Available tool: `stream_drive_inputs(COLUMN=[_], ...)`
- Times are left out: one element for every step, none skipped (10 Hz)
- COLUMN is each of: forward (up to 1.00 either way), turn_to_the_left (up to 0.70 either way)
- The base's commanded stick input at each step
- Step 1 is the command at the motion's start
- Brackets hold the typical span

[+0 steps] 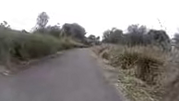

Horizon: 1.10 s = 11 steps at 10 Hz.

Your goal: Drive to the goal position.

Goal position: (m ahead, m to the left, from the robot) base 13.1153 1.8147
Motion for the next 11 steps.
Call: stream_drive_inputs(forward=[1.00, 1.00, 1.00, 1.00, 1.00, 1.00, 1.00, 1.00, 1.00, 1.00, 1.00], turn_to_the_left=[0.00, 0.00, 0.00, 0.00, 0.00, 0.00, 0.00, 0.00, 0.00, 0.00, 0.00])
